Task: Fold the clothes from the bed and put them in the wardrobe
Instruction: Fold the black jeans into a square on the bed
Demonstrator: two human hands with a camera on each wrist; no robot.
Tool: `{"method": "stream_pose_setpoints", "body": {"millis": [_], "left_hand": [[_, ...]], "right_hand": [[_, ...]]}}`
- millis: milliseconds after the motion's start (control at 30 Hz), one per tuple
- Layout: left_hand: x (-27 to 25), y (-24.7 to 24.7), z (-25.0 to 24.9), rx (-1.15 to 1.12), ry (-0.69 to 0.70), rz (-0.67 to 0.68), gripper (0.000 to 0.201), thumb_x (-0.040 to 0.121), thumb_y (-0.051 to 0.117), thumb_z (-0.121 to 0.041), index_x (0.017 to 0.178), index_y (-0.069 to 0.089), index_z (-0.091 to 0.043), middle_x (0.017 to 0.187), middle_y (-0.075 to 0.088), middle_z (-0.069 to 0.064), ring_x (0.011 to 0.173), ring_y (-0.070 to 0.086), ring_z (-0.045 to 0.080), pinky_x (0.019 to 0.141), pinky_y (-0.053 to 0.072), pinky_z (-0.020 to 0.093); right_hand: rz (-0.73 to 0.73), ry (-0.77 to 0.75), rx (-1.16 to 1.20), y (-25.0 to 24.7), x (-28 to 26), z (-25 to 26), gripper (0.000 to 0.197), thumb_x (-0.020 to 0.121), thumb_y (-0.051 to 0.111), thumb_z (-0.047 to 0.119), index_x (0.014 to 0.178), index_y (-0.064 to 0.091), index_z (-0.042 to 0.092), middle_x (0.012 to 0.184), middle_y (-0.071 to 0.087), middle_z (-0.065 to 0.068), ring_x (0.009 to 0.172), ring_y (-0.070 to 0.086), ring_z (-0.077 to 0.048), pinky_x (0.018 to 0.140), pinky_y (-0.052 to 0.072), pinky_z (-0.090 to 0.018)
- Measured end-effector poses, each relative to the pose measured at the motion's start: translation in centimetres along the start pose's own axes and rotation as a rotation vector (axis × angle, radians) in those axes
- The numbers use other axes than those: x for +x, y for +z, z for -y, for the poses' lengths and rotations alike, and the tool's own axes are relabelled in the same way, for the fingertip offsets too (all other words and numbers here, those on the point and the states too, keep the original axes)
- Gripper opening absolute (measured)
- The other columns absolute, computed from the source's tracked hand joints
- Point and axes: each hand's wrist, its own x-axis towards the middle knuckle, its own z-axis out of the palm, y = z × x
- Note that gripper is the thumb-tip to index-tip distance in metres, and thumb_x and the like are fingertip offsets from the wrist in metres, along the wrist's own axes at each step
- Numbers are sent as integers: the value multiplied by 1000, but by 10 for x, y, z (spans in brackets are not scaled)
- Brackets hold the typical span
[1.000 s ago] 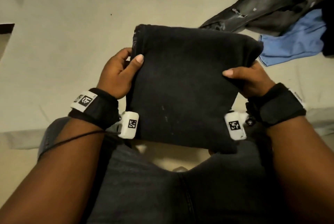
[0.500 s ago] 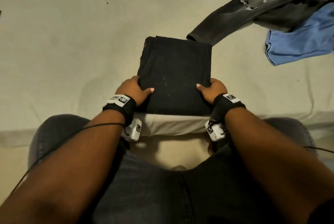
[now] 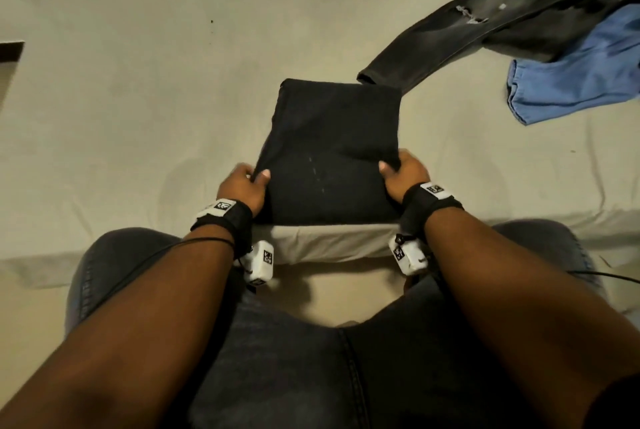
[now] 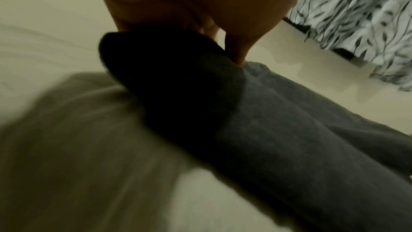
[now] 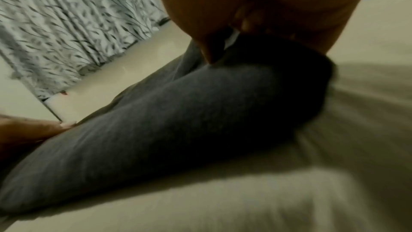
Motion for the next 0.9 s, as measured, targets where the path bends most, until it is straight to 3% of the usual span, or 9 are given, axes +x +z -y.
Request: {"method": "stream_pose_setpoints", "body": {"millis": [67,200,300,433,567,700,800,900], "left_hand": [[1,0,3,98,1,65,46,98,53,-56,105,65,-12,112,69,15,104,61,39,85,43,36],[-3,0,0,120,-34,122,59,96,53,-61,126,62,-11,128,65,16,114,60,40,97,47,41],[-9,-1,-1,121,-43,161,62,97,51,-61,131,59,-10,132,63,18,116,59,40,98,46,42],[-19,-6,-5,203,3,185,51,98,57,-51,126,61,-9,127,65,18,112,60,40,94,47,40],[-33,-6,0,357,33,345,45,97,64,-43,125,64,-9,124,67,15,111,62,34,96,47,37],[-39,-9,2,393,39,358,45,94,67,-46,121,67,-11,119,69,14,105,64,31,93,50,35],[-38,-16,0,414,49,300,40,94,67,-44,108,68,-7,114,69,16,98,62,32,85,48,35],[-38,-18,1,398,31,284,37,93,69,-43,94,64,-7,109,69,18,93,60,31,82,47,35]], "right_hand": [[87,112,-18,3,-2,-8,43,96,63,39,131,60,14,131,66,-12,121,60,-35,100,45,-33],[96,176,-30,1,-13,-10,59,85,73,51,131,56,19,130,66,-6,118,62,-31,99,47,-31],[163,225,-18,-1,-25,-16,73,76,80,56,133,55,17,130,65,-3,117,63,-29,99,48,-31],[304,244,-43,-9,-33,-15,70,73,84,55,127,67,13,127,69,-4,110,66,-27,101,50,-37],[426,279,-232,-17,-51,-21,67,83,80,47,134,61,8,133,64,-10,119,60,-30,99,45,-31],[366,265,-313,-16,-62,-27,78,73,84,55,134,62,13,132,66,-7,118,62,-29,104,48,-36],[306,262,-257,-26,-63,-20,65,73,88,42,125,65,12,122,69,-6,111,65,-29,98,50,-34],[293,259,-261,-29,-66,-17,61,72,90,40,120,64,13,117,70,-5,104,65,-28,93,50,-33]]}}
